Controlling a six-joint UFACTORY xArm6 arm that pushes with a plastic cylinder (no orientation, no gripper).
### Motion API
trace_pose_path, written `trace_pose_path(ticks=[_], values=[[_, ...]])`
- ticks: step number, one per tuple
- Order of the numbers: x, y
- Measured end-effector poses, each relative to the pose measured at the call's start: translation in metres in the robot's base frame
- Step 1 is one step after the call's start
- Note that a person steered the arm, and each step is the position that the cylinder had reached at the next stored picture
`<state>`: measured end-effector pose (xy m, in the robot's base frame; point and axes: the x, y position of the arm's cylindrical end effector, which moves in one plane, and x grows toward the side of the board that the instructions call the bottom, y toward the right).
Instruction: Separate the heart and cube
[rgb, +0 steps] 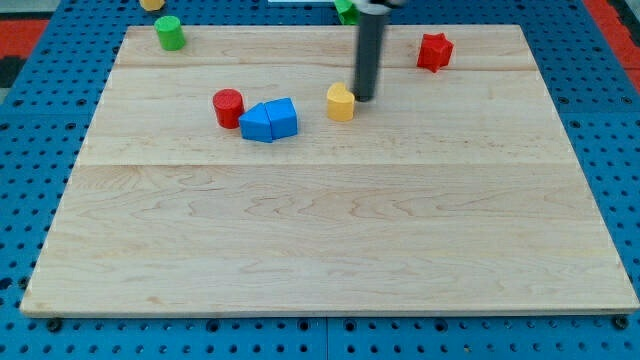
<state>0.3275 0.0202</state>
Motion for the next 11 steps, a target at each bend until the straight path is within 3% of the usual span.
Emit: trace_pose_path(ticks=[2, 3, 4, 5, 7, 8, 10, 11], values=[[0.087, -0.017], [0.073, -0.062], [0.031, -0.053], [0.016, -0.049], [0.069, -0.016], [0.028, -0.008], [-0.098, -0.024], [-0.078, -0.008]])
